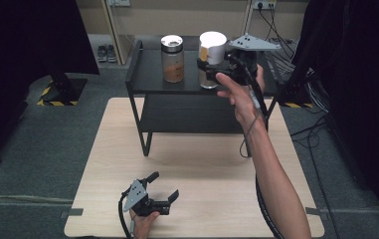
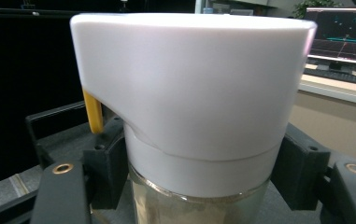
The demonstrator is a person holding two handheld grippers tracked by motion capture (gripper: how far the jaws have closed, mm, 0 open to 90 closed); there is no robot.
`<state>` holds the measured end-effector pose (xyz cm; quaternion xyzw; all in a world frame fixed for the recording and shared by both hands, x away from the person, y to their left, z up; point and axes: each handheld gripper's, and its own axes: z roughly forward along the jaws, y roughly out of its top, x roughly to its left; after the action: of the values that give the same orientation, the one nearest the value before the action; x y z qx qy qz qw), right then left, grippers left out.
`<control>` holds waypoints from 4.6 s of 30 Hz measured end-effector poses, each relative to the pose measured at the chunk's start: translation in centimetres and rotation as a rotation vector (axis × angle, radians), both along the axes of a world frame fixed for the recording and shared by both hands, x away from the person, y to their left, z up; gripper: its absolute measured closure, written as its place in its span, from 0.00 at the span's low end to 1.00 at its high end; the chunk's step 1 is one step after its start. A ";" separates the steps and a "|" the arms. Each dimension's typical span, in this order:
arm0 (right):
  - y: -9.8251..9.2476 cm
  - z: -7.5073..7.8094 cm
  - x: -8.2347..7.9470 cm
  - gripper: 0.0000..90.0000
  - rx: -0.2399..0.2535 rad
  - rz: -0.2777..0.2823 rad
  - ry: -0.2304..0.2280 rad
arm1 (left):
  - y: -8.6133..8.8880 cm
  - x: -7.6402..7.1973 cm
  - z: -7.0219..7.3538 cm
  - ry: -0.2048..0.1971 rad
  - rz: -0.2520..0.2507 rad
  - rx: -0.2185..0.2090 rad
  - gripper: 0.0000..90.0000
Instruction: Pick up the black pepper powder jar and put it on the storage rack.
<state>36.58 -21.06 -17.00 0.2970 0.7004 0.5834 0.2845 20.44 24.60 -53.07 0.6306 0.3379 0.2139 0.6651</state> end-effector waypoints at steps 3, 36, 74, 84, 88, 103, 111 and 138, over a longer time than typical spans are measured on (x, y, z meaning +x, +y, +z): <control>0.1 0.0 0.3 0.34 0.004 -0.013 0.003 | 0.0 0.0 0.0 0.000 0.000 -0.001 0.00; 1.6 -0.5 2.0 0.34 0.002 -0.095 0.009 | 0.0 0.0 0.0 -0.002 -0.005 -0.003 0.00; -0.8 -2.3 -1.3 0.01 0.100 -0.026 -0.004 | 0.0 0.0 0.0 -0.005 -0.001 0.001 0.00; -1.6 -3.3 -3.0 0.01 0.098 0.004 -0.034 | 0.0 -0.1 -0.1 -0.008 -0.001 0.000 0.00; -2.0 -4.0 -3.7 0.01 0.098 0.023 -0.042 | 0.0 -0.1 -0.1 -0.008 0.000 -0.002 0.00; -3.4 -7.9 -6.1 0.01 0.093 0.072 -0.066 | 0.1 -0.2 -0.3 -0.012 0.002 -0.018 0.00; -4.4 -10.4 -7.4 0.01 0.109 0.097 -0.080 | 0.1 -0.2 -0.3 -0.013 0.002 -0.015 0.00; -5.0 -17.0 -10.9 0.01 0.092 0.140 -0.081 | 0.1 -0.2 -0.2 -0.011 0.000 -0.009 0.00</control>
<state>25.72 -26.07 -34.00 0.2363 0.6797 0.6451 0.2569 20.25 24.67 -53.24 0.6265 0.3353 0.2160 0.6697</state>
